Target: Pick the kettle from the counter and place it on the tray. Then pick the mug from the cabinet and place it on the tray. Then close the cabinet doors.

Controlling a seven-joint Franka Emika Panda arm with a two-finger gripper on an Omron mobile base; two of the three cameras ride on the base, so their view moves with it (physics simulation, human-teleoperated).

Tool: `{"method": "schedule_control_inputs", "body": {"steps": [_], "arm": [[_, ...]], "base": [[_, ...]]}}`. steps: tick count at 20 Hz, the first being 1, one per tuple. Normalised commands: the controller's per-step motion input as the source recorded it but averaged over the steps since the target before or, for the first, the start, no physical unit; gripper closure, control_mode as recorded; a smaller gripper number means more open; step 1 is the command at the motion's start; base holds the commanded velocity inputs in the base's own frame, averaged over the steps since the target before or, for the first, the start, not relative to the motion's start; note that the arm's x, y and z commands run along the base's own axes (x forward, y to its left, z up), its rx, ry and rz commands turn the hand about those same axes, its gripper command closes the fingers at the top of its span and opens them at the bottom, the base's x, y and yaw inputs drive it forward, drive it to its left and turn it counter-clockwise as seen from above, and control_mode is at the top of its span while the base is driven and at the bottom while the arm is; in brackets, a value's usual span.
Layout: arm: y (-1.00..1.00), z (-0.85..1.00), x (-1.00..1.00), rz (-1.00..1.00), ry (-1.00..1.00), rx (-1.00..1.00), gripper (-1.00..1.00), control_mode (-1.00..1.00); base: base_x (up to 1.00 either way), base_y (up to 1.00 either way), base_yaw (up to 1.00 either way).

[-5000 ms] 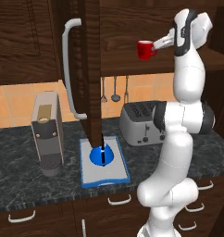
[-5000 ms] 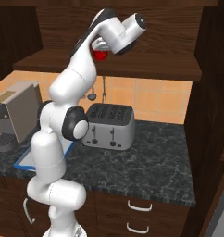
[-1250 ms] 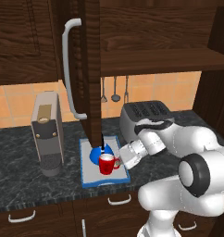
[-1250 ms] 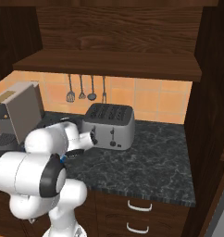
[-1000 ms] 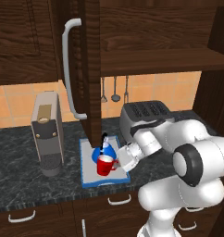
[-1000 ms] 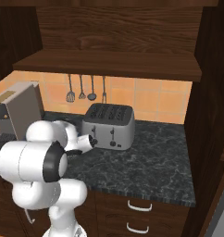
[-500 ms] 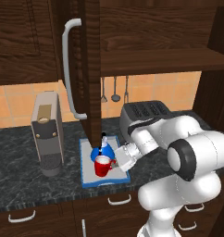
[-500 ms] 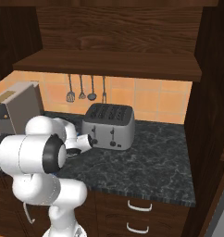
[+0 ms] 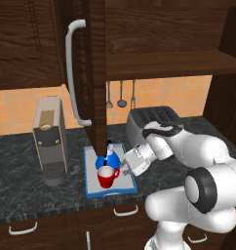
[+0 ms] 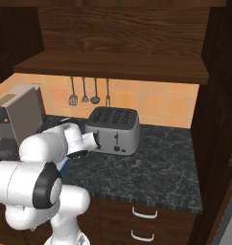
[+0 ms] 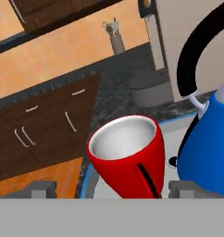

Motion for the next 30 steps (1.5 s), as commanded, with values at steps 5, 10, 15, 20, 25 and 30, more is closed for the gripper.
{"method": "schedule_control_inputs", "body": {"steps": [5,10,15,20,25,30], "arm": [[-0.38,0.92,-0.62,-0.3,0.21,-0.04,-1.0,-1.0],[-0.19,0.24,-0.13,-0.28,0.21,-0.07,-1.0,-1.0],[-0.02,0.38,-0.23,-0.25,0.09,-0.01,-1.0,-1.0],[-0.45,0.78,-0.33,-0.43,0.37,-0.1,-1.0,-1.0],[-0.83,0.37,-0.14,-0.44,0.31,-0.07,-1.0,-1.0],[-0.86,0.13,-0.11,-0.32,0.03,0.0,-1.0,-1.0]], "base": [[0.0,0.0,0.0],[0.0,0.0,0.0],[0.0,0.0,0.0],[0.0,0.0,0.0],[0.0,0.0,0.0],[0.0,0.0,0.0]]}}
